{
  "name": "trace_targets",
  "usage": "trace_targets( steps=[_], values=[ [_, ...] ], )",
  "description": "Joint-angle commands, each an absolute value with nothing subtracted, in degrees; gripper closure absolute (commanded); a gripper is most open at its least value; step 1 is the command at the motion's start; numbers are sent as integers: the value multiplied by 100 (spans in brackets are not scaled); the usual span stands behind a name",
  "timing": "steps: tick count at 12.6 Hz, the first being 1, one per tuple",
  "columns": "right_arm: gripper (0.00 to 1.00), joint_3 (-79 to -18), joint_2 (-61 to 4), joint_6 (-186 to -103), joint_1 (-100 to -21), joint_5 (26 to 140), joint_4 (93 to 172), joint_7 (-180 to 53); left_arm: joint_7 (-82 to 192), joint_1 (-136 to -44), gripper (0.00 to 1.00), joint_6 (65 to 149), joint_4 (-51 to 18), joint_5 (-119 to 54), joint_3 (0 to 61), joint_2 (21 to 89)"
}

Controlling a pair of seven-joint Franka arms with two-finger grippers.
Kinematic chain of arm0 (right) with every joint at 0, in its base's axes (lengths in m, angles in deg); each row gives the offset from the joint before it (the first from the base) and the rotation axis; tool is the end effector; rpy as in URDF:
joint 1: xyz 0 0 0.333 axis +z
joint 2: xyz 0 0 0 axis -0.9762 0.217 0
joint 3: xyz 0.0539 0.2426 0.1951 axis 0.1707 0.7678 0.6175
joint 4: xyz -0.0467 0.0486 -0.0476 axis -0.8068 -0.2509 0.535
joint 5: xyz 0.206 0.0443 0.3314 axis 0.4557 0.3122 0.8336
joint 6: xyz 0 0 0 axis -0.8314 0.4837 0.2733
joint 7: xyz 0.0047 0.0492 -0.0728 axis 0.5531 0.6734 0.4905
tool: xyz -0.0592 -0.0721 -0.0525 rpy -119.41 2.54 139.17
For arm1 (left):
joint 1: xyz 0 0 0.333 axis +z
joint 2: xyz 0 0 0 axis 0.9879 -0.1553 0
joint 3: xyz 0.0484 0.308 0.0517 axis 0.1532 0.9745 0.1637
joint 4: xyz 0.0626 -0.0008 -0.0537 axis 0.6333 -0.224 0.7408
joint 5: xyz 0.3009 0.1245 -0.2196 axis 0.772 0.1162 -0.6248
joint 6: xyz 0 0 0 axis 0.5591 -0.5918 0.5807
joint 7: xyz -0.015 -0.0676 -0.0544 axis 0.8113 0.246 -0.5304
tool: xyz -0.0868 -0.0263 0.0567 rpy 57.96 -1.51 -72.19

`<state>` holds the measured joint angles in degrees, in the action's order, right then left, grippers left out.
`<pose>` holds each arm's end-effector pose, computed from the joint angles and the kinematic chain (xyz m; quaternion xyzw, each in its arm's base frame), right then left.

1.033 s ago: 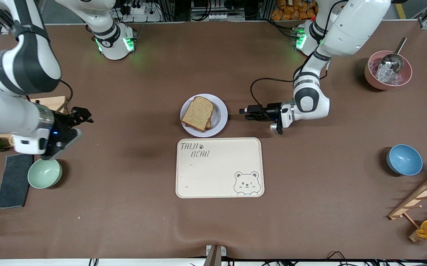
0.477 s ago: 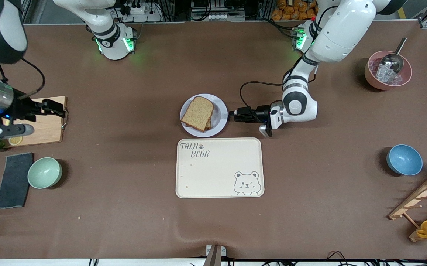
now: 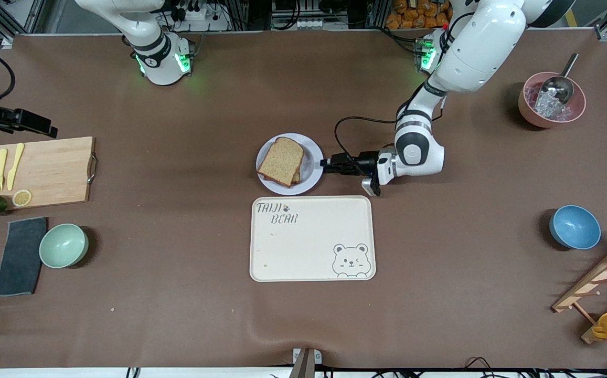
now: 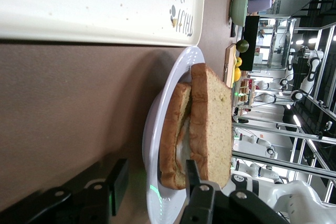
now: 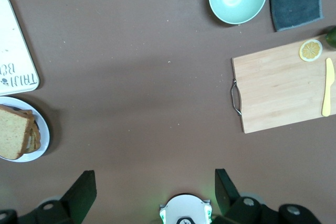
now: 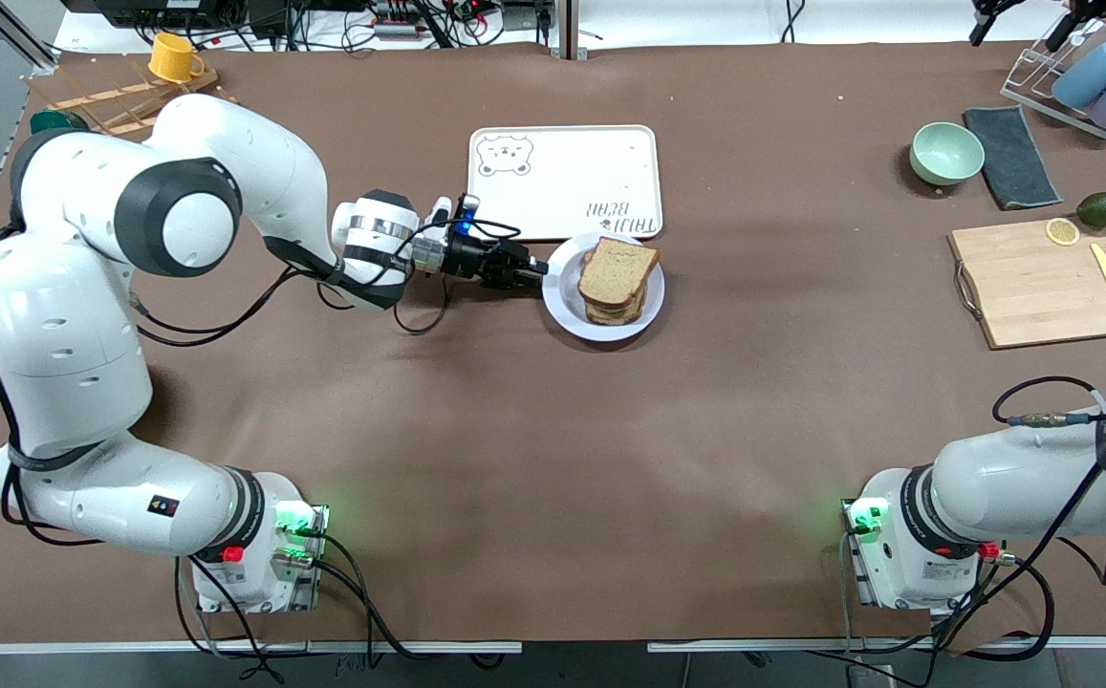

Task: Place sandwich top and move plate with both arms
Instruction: 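Withdraw the right gripper while the left gripper grasps the plate rim, then slide the plate with the left gripper onto the bear tray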

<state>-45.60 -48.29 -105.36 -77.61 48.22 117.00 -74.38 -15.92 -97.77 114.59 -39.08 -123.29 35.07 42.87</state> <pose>0.5466 -0.0216 0.6246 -0.9928 0.0706 0.0958 0.0161 0.4338 -0.3092 0.0957 0.8209 -0.0128 -0.0567 0.5682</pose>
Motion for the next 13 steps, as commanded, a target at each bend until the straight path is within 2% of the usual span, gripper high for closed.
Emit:
trace_targets(
  steps=[1, 4, 7, 13],
  values=[
    [0, -4593, -5142, -10490, -7685, 4830, 11682, -7585, -1816, -9873, 55, 11550, -3757, -12514, 3505, 4129],
    [0, -4611, -5493, -10516, -7746, 4751, 11935, -7549, -2036, -9882, 59, 11559, -3669, -12593, 3505, 3971],
    [0, -4593, -5503, -10868, -7764, 4390, 12191, -7208, -2036, -10005, 63, 11559, -3608, -12742, 3514, 3953],
    [0, -4602, -5441, -10614, -7887, 4698, 12148, -7145, -2158, -10111, 80, 11559, -3493, -12866, 3514, 3857]
  ],
)
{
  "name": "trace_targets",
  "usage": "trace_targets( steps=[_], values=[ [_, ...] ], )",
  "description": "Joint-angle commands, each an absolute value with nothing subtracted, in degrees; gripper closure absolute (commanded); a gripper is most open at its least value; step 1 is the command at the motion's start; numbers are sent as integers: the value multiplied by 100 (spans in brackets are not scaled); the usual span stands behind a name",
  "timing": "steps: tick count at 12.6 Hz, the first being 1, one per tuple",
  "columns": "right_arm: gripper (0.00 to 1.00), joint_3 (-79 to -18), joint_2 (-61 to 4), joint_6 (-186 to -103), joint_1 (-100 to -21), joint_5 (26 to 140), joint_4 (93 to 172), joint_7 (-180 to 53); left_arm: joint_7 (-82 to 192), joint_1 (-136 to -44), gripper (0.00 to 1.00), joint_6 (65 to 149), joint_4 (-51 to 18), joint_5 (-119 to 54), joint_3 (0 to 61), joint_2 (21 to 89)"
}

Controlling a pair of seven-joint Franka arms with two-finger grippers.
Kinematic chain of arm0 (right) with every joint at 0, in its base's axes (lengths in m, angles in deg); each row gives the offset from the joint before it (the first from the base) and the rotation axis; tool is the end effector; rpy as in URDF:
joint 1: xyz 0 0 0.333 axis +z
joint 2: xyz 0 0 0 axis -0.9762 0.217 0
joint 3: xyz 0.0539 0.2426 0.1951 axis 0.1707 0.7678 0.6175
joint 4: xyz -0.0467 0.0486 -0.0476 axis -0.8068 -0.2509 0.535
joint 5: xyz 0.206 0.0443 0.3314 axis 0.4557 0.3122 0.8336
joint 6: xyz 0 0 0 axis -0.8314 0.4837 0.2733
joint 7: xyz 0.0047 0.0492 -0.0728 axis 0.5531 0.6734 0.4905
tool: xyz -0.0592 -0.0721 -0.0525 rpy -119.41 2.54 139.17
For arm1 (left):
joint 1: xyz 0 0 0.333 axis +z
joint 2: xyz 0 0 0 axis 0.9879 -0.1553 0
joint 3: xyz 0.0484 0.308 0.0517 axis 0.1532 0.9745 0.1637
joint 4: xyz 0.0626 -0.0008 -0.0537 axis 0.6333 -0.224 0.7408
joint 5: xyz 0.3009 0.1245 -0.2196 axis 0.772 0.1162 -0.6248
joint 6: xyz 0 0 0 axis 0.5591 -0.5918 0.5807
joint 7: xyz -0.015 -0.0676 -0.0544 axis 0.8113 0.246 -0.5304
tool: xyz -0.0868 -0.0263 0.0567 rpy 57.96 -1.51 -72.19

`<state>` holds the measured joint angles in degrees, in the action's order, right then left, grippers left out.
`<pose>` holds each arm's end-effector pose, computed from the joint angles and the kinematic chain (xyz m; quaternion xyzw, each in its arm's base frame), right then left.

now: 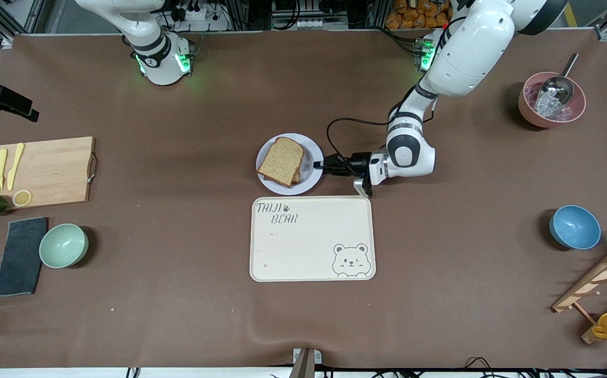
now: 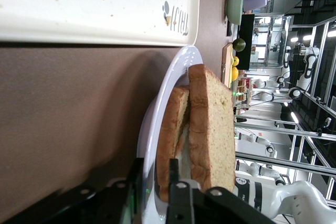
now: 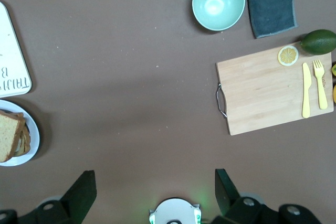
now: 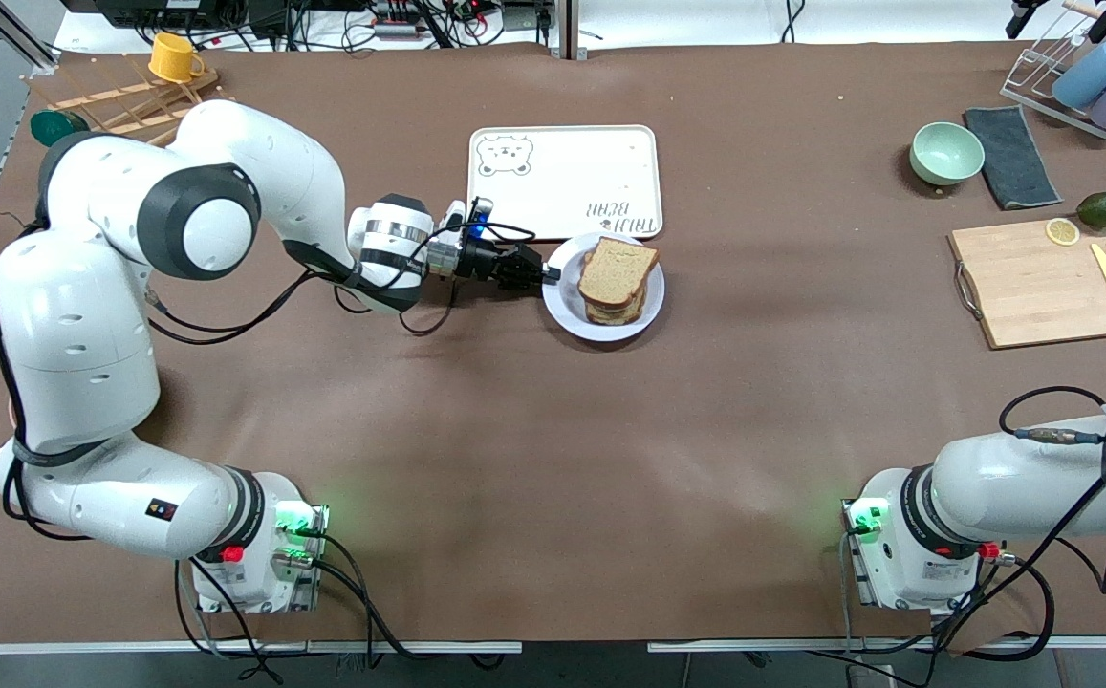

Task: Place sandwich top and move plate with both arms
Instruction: 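Slide the plate with the left gripper onto the bear tray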

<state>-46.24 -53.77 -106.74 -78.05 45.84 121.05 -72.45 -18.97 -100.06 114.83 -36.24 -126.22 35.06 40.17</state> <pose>0.5189 -0.0367 0.6455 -0.9953 0.0663 0.0710 0.0005 0.4326 -0.3319 0.0854 0.8149 -0.0240 -0.0434 0.5775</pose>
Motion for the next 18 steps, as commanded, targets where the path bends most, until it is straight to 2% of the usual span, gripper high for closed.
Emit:
trace_targets(
  steps=[1, 5, 6, 18],
  values=[
    [0, -4611, -5424, -10622, -7896, 4707, 12139, -7145, -2202, -10111, 82, 11559, -3432, -12866, 3514, 3796],
    [0, -4602, -5354, -10649, -7905, 4715, 12077, -7162, -2238, -10111, 99, 11559, -3388, -12866, 3514, 3742],
    [0, -4602, -5354, -10649, -7914, 4707, 12042, -7180, -2238, -10111, 100, 11559, -3388, -12866, 3514, 3742],
    [0, -4593, -5230, -10666, -7949, 4715, 12007, -7180, -2431, -9778, 100, 11550, -3388, -12857, 3549, 4199]
  ],
)
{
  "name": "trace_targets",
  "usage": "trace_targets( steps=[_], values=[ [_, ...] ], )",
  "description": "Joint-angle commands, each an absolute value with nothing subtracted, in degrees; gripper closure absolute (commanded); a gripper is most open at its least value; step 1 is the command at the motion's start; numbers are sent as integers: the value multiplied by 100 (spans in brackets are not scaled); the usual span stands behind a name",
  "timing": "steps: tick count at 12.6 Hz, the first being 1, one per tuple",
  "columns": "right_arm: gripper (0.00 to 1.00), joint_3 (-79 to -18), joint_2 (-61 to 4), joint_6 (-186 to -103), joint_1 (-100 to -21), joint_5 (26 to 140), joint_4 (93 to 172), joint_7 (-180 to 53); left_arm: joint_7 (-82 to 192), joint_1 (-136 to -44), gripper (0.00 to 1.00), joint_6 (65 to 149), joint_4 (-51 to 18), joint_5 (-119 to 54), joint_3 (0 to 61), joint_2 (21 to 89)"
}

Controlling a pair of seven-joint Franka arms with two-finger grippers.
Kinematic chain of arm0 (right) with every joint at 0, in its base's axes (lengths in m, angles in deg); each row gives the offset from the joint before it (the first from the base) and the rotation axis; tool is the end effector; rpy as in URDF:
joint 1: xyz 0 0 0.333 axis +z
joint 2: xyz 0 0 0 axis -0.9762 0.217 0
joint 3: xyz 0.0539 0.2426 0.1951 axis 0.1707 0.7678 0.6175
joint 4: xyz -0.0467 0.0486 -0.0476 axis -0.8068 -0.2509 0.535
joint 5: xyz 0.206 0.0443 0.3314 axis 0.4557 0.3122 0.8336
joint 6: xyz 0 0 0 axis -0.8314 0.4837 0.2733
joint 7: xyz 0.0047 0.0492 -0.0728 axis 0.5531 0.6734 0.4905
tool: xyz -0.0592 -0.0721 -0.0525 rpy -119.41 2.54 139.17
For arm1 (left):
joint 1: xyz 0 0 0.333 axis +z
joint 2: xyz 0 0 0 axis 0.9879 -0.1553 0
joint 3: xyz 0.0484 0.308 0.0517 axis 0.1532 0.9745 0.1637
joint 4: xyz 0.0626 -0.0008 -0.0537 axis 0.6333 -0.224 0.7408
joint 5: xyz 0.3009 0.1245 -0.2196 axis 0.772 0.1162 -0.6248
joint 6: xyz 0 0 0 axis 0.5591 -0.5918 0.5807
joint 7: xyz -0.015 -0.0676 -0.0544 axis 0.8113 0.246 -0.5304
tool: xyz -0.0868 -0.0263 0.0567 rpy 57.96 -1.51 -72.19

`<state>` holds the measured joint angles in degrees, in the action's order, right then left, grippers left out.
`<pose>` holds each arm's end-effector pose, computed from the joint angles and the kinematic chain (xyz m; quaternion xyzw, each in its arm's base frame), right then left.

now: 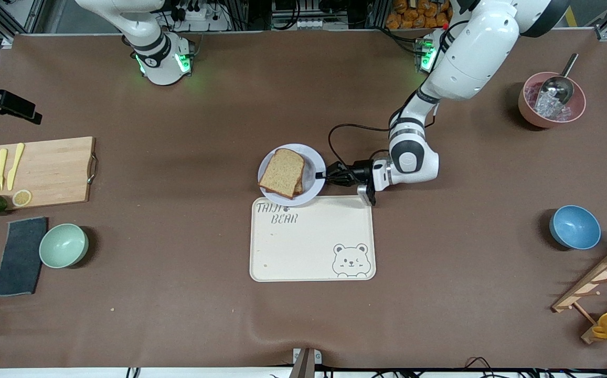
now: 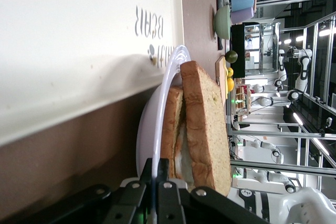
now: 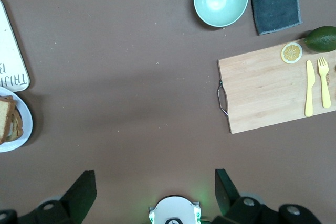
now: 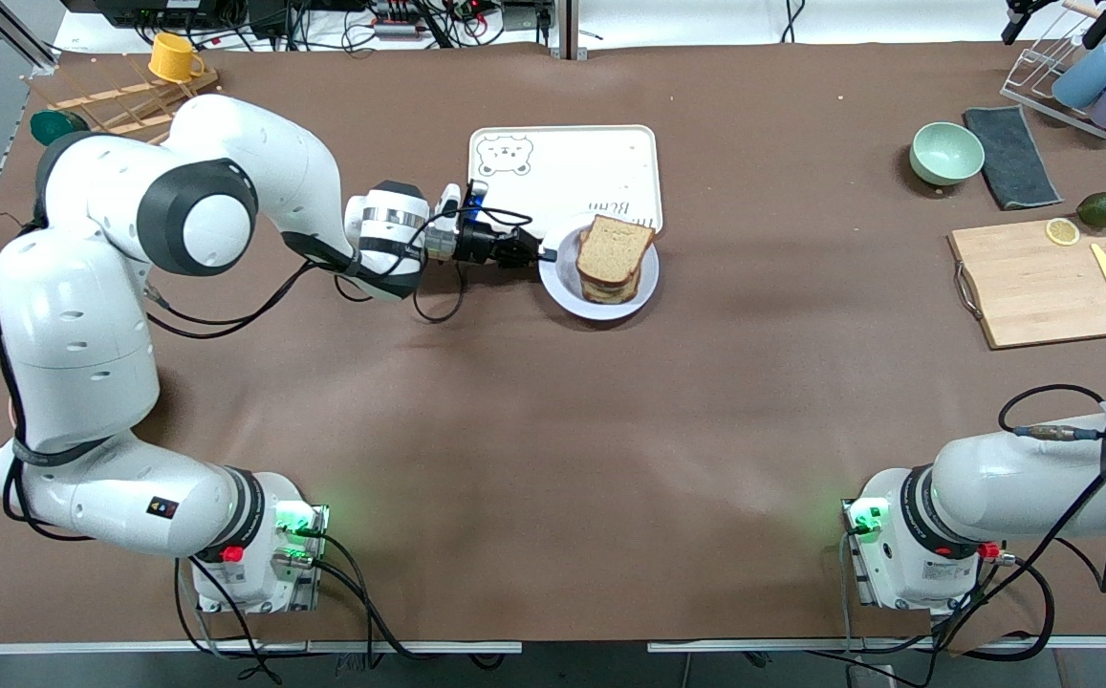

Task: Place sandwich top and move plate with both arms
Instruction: 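Slide the plate with the left gripper onto the bear tray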

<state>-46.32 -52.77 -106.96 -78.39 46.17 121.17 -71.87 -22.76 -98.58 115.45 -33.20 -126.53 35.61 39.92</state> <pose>0.5245 -0.0400 0.6358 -0.9948 0.0645 0.0788 0.0035 0.4653 -0.3232 0.0963 0.8123 -0.0436 0.0084 0.5815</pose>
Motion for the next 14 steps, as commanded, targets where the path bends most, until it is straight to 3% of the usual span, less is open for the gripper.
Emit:
trace_targets(
  steps=[1, 10, 14],
  values=[
    [0, -4593, -5230, -10666, -7949, 4715, 11989, -7188, -2440, -9664, 100, 11550, -3379, -12813, 3549, 4225],
    [0, -4575, -5213, -10666, -7896, 4715, 11963, -7189, -1992, -9303, 100, 11559, -2843, -12769, 3584, 4270],
    [0, -4584, -5213, -10657, -7905, 4707, 11954, -7180, -2053, -9012, 100, 11550, -2440, -12778, 3575, 3982]
  ],
)
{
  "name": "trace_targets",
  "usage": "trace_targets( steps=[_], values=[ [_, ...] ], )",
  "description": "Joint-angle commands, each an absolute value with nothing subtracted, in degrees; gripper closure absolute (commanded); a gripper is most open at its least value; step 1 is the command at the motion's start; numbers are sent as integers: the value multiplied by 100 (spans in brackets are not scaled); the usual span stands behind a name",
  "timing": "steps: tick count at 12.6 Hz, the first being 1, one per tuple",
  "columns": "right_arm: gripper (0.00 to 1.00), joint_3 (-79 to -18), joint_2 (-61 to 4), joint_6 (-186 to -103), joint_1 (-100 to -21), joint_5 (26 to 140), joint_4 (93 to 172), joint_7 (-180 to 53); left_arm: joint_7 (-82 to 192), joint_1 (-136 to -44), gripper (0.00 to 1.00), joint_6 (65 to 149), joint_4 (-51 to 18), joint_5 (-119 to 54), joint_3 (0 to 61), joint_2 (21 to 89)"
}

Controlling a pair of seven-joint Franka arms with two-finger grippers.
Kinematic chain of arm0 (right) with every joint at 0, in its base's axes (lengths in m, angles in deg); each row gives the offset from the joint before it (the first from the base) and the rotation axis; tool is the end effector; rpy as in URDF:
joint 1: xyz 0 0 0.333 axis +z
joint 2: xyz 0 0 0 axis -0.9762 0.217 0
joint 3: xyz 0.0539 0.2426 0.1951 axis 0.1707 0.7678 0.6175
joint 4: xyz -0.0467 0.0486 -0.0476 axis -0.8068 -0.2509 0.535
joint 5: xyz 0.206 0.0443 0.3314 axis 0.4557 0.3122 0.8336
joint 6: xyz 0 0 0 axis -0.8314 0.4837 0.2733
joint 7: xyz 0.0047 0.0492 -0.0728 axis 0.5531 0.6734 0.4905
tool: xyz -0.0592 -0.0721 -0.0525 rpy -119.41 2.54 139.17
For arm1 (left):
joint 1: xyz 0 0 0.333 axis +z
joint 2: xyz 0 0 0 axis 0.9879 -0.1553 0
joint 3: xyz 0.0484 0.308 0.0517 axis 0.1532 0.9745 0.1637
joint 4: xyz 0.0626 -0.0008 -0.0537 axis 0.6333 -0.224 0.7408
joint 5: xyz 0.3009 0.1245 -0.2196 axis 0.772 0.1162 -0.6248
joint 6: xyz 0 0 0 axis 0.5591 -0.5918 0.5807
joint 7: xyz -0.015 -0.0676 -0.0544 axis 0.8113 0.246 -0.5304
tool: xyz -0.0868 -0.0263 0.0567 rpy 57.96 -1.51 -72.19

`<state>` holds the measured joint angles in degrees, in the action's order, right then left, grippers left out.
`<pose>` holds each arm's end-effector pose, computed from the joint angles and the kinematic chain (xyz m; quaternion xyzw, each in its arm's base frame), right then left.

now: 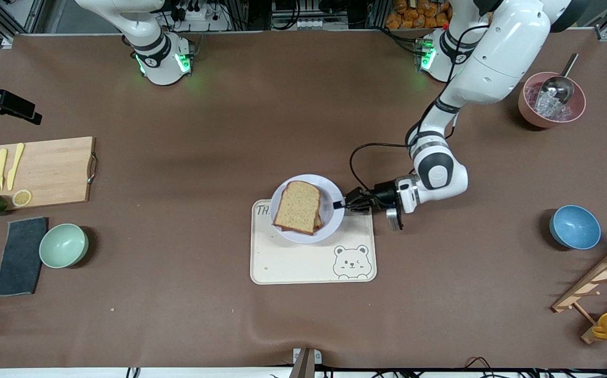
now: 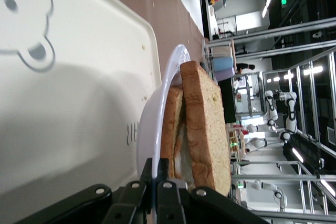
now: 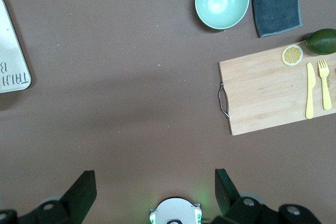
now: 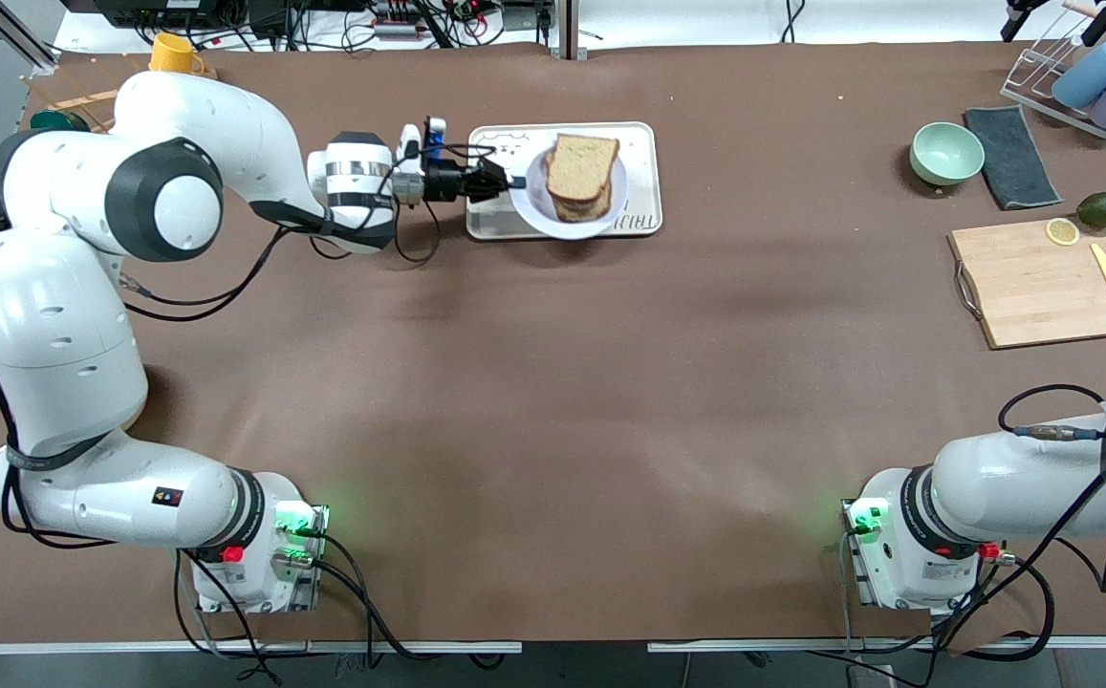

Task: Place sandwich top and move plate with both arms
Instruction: 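Slide the plate with the left gripper onto the bear tray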

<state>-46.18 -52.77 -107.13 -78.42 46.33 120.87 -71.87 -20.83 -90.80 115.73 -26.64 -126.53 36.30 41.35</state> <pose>0.5250 -0.0386 0.6383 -0.9952 0.0633 0.0747 0.0048 0.5591 -0.2619 0.1457 0.7995 -0.0016 0.0995 0.5923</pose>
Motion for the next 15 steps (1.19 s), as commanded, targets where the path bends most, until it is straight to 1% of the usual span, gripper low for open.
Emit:
trace_targets(
  steps=[1, 4, 10, 12, 14, 15],
  values=[
    [0, -4584, -5213, -10657, -7905, 4698, 11954, -7180, -2001, -9021, 100, 11559, -2317, -12769, 3584, 3875],
    [0, -4584, -5213, -10640, -7905, 4698, 11945, -7189, -1948, -8924, 100, 11559, -2167, -12760, 3706, 3813],
    [0, -4584, -5222, -10631, -7940, 4698, 11936, -7189, -1624, -8994, 100, 11559, -1411, -12778, 3707, 3102],
    [0, -4584, -5213, -10631, -7931, 4698, 11936, -7189, -1483, -9012, 100, 11559, -1314, -12813, 3707, 2943],
    [0, -4584, -5213, -10631, -7931, 4698, 11936, -7189, -1325, -9047, 100, 11559, -1340, -12813, 3707, 2925],
    [0, -4584, -5213, -10631, -7931, 4698, 11936, -7189, -1124, -9056, 82, 11559, -1340, -12795, 3707, 2925]
  ],
)
